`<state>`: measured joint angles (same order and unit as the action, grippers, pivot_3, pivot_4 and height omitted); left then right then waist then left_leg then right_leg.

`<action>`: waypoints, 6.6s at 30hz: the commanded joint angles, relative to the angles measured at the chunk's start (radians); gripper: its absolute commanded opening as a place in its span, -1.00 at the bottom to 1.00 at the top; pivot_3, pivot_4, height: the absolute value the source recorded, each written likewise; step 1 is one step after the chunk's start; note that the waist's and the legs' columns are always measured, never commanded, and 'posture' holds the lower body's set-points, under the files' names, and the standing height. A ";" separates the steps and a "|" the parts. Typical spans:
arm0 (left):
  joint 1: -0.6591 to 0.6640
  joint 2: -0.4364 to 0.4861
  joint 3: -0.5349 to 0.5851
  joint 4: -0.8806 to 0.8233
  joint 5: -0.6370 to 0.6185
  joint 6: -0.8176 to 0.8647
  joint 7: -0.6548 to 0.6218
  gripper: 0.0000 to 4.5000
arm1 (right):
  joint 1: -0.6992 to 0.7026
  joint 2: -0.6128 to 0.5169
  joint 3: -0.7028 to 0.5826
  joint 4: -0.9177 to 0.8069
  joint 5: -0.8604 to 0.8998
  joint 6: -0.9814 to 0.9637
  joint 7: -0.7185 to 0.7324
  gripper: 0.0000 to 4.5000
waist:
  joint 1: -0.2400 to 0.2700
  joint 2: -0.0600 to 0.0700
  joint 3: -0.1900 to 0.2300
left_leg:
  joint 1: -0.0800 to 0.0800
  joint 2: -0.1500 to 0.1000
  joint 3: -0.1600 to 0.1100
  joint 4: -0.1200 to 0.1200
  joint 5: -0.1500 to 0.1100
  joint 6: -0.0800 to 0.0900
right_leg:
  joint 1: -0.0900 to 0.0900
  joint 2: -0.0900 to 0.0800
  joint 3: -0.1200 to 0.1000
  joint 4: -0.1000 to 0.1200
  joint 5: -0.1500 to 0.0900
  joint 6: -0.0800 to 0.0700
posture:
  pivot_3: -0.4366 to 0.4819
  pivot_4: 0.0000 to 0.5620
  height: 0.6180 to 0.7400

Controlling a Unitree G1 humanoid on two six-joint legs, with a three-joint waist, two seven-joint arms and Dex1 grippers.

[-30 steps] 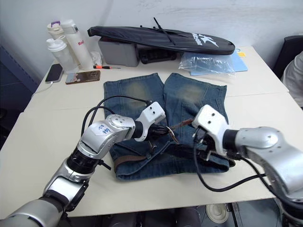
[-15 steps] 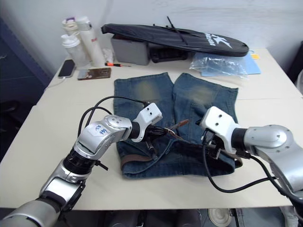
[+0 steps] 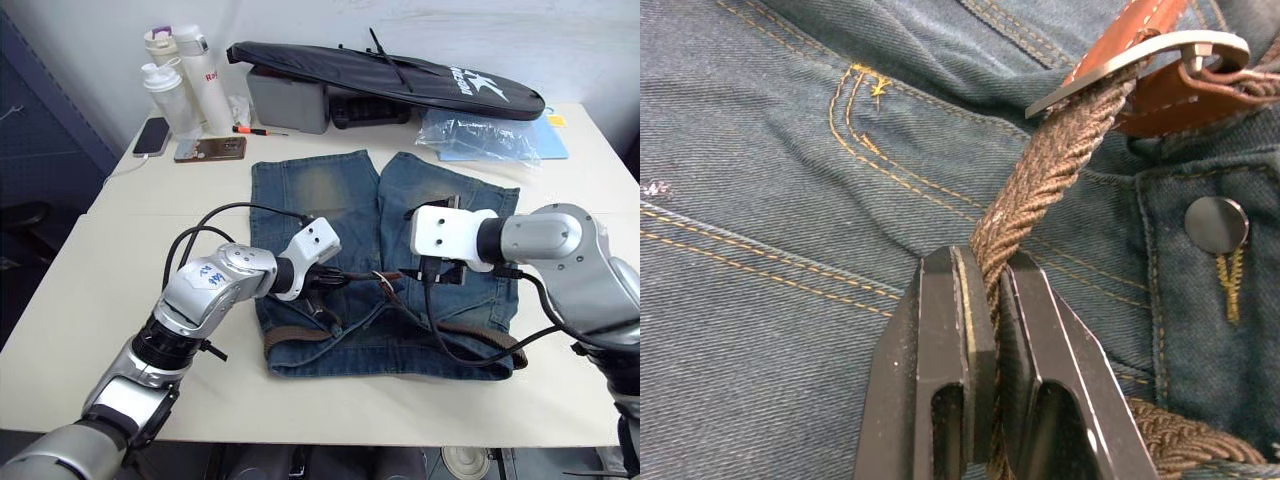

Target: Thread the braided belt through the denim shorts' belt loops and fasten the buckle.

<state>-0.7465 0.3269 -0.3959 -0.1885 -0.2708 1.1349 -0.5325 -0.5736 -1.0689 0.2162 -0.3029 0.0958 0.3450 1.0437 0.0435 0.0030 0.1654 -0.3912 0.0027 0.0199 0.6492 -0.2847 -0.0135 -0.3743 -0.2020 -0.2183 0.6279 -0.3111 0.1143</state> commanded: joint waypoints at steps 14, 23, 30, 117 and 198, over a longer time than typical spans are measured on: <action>-0.043 -0.059 -0.043 -0.009 0.015 -0.028 0.000 -1.00 | 0.062 0.023 -0.023 -0.013 -0.058 -0.013 0.053 0.87 | 0.010 0.000 0.000 | 0.002 0.002 0.005 0.004 0.000 0.000 | -0.001 0.000 0.002 0.001 0.001 -0.001 | -0.05 -0.47 -0.55; -0.050 -0.068 -0.051 0.007 0.020 -0.042 -0.003 -1.00 | 0.048 0.023 -0.040 -0.055 -0.028 0.040 0.079 -0.79 | 0.010 0.000 0.000 | 0.002 0.002 0.005 0.004 0.000 0.000 | -0.001 0.000 0.003 0.000 0.001 -0.001 | -0.05 -0.47 -0.55; -0.047 -0.071 0.057 -0.026 -0.084 0.017 -0.072 -1.00 | 0.072 0.004 -0.058 -0.049 -0.042 0.019 0.077 -0.96 | 0.009 0.000 0.000 | 0.002 0.002 0.005 0.005 0.000 0.000 | -0.001 0.000 0.003 0.001 0.002 -0.001 | -0.05 -0.47 -0.55; -0.210 -0.332 0.168 0.255 -0.104 -0.013 -0.078 -1.00 | 0.270 -0.032 -0.374 -0.249 0.171 0.158 0.034 0.16 | 0.010 0.002 0.001 | 0.002 0.009 0.013 0.014 -0.004 0.001 | -0.001 0.005 0.005 0.001 0.007 -0.001 | -0.05 -0.47 -0.55; -0.185 -0.438 0.407 0.215 -0.264 0.273 0.192 -1.00 | 0.378 0.272 -0.233 -0.152 0.659 0.632 -0.244 -0.99 | 0.010 0.003 0.000 | 0.002 0.010 0.015 0.015 -0.006 0.001 | -0.002 0.007 0.007 0.000 0.008 0.000 | -0.05 -0.47 -0.55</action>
<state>-0.9026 -0.1046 -0.0032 0.0527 -0.5118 1.4215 -0.3324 -0.2094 -0.7829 -0.0540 -0.4428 0.7854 0.9928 0.7854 0.0531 0.0058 0.1654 -0.3892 0.0125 0.0352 0.6639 -0.2911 -0.0122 -0.3766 -0.1949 -0.2110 0.6279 -0.3034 0.1139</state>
